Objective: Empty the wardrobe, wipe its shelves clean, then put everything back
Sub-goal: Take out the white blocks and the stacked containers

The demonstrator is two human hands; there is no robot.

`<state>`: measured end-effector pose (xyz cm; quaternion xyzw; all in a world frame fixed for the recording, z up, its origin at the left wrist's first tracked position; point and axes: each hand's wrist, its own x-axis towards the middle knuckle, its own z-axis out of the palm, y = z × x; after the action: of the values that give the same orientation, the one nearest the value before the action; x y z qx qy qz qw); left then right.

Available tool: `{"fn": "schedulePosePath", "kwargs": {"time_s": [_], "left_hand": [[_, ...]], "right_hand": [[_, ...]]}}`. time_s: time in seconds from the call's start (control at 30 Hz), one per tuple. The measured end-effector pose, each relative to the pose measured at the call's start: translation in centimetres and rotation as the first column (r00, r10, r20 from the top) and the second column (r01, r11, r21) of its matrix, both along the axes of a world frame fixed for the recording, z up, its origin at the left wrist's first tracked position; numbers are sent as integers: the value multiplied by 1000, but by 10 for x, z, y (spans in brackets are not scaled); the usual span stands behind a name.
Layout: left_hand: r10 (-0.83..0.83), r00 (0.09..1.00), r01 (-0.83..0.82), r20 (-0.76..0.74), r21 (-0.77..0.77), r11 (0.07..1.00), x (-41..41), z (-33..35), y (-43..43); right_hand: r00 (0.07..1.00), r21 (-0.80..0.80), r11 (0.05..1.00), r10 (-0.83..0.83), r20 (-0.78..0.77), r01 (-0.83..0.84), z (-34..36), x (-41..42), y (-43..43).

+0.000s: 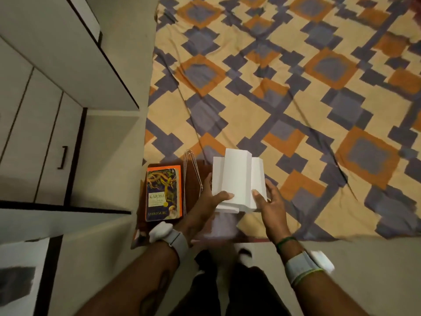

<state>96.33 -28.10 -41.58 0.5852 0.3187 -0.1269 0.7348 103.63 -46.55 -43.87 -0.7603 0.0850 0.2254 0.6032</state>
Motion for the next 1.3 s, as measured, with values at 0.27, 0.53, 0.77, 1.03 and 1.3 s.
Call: {"fn": "schedulePosePath", "kwargs": {"time_s": [0.27,0.53,0.77,1.03,1.3], "left_hand": [[178,976,-180,-129,-2,984,110,-126,31],[223,951,-222,-215,28,975,173,-252,45],[207,920,-152,-332,185,971,178,-271,44],[188,841,77,-507,457,886,193,-235,38],[63,879,223,-473,524,822,147,-119,57]], "right_hand": [[985,9,995,100,-142,-100,-128,122,46],[970,-58,979,182,-158,-193,-258,181,59],[968,-96,975,181,-175,-199,-279,166,68],[931,-233,903,332,-153,-361,-267,170,75],[845,-372,764,516,-136,-527,-145,161,89]]}}
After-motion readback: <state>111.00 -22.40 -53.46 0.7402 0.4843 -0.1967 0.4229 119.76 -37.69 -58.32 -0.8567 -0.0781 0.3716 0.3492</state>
